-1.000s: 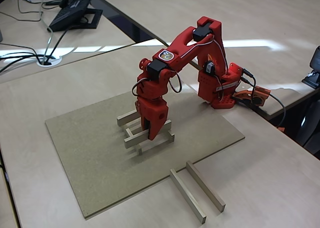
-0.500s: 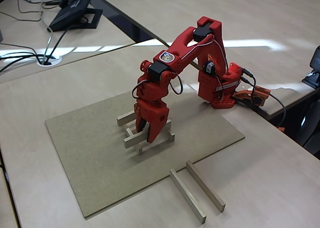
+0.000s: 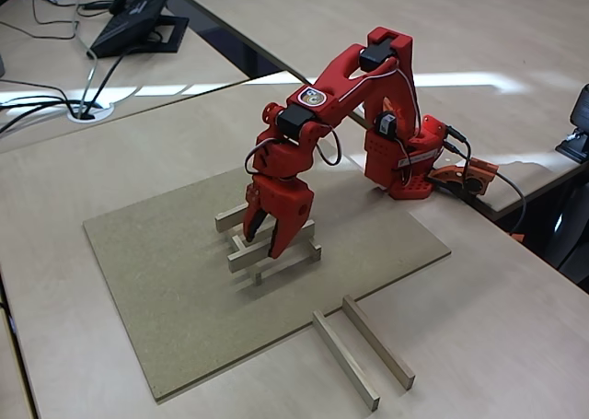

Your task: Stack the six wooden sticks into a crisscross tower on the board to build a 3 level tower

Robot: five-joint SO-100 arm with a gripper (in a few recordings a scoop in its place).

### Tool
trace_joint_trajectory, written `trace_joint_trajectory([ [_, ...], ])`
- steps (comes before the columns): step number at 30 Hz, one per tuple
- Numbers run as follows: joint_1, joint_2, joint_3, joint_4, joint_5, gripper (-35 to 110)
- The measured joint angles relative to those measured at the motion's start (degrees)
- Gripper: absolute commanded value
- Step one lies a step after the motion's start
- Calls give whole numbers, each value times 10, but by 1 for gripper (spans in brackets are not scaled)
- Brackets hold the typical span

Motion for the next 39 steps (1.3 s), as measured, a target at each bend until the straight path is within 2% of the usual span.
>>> trace_joint_trajectory([
  [12,-33,116,34,-54,-122,17],
  [19,-120,76,-112,77,-231,8],
  [29,-224,-192,-501,292,-340,5],
  [33,-258,-259,-573,325,-346,9],
  [39,-296,-298,-594,338,-342,16],
])
